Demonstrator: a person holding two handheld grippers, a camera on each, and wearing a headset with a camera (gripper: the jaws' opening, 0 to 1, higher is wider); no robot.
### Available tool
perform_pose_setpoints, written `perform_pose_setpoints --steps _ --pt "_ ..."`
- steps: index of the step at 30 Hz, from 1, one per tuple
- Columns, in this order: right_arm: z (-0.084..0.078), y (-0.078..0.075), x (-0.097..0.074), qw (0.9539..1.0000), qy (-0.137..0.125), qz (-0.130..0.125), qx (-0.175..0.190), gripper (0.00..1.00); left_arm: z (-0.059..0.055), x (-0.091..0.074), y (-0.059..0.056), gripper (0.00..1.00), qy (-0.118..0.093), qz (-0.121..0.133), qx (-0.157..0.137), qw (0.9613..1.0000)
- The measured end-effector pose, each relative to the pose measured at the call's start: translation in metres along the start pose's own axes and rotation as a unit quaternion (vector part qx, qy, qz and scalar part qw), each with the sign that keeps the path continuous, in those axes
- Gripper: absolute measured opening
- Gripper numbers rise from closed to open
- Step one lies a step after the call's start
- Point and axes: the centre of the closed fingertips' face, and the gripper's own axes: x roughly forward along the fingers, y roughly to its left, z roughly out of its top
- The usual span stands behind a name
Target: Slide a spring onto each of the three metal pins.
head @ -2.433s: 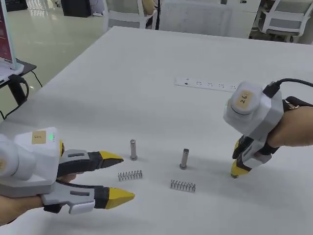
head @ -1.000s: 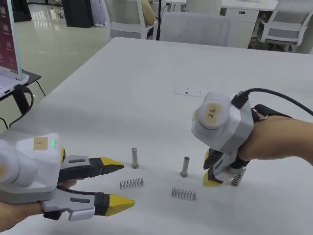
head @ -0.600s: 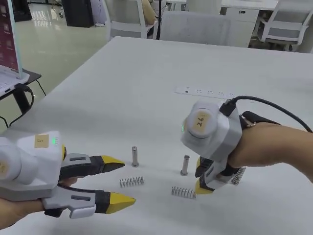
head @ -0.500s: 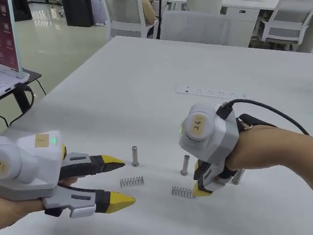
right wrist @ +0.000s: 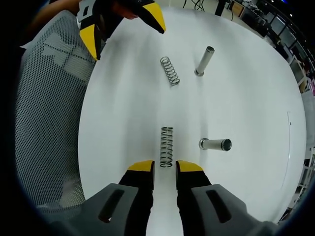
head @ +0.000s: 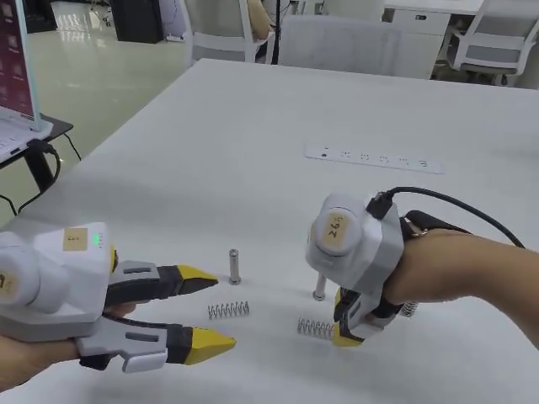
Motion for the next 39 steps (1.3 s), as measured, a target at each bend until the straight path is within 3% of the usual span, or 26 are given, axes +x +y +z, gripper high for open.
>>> perform_pose_setpoints --steps 27,39 --pt "-0.001 -0.003 0.006 1.0 0.002 -0.006 -0.001 0.08 0.001 0.0 -0.001 0.4 0.003 -0.004 0.001 1.0" --pt "0.008 -0.001 -0.013 0.9998 -0.015 -0.006 0.008 0.08 0.005 0.004 0.0 0.39 0.01 -0.017 0.015 0.9997"
